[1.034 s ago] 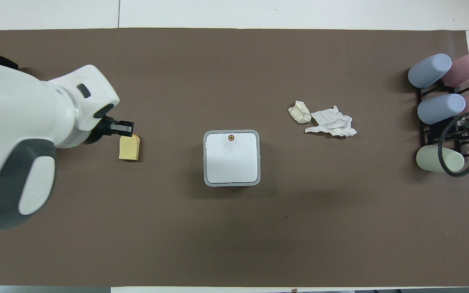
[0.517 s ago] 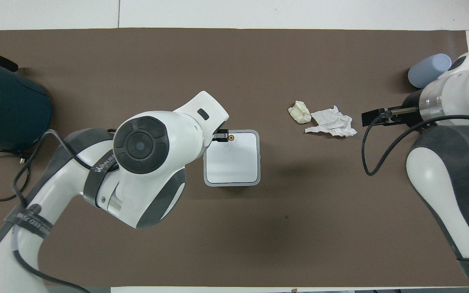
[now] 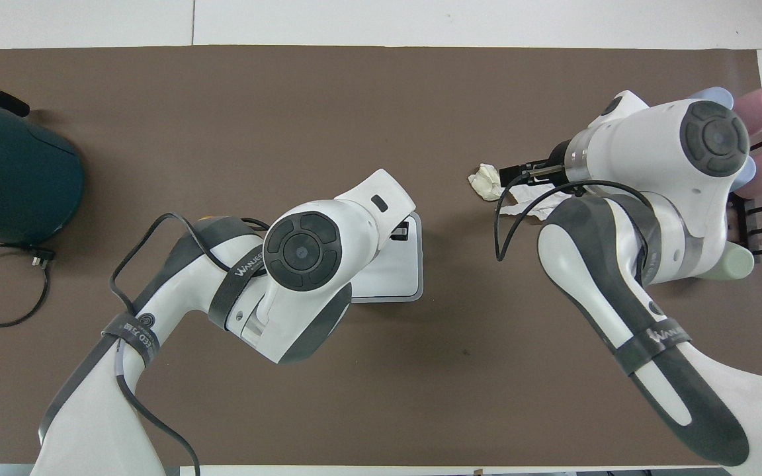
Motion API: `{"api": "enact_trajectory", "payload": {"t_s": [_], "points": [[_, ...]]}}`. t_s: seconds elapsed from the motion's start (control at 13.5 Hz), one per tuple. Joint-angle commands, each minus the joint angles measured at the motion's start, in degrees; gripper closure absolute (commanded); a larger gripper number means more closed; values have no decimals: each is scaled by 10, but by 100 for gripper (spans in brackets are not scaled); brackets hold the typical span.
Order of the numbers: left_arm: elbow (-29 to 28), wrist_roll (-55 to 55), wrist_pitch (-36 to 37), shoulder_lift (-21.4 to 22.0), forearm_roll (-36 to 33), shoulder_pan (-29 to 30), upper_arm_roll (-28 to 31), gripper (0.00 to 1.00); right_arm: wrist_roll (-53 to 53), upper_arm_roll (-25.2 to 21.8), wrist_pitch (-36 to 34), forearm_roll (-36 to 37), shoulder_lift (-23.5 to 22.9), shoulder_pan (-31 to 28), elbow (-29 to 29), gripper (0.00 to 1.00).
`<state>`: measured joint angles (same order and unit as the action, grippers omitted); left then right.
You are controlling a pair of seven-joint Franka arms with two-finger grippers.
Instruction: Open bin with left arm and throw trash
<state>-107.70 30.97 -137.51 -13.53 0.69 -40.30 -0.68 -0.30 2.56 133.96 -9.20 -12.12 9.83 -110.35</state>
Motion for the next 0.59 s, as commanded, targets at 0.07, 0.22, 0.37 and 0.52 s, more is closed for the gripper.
{"api": "enact_trajectory", "payload": {"t_s": [0.07, 0.22, 0.37, 0.52], "points": [[-27, -2, 9, 10, -1, -20, 10, 100, -77, -1, 47, -47, -37, -4, -17, 0], [-25, -2, 52, 32, -1, -19, 10, 100, -79, 0, 52, -56, -54, -3, -17, 0], [-23, -5, 122, 74, -1, -14, 10, 100, -100, 2, 49, -61, -56, 4, -18, 16], [-25, -10, 193, 114, -1, -6, 12, 100, -129, 2, 55, -61, -63, 5, -18, 38]]}}
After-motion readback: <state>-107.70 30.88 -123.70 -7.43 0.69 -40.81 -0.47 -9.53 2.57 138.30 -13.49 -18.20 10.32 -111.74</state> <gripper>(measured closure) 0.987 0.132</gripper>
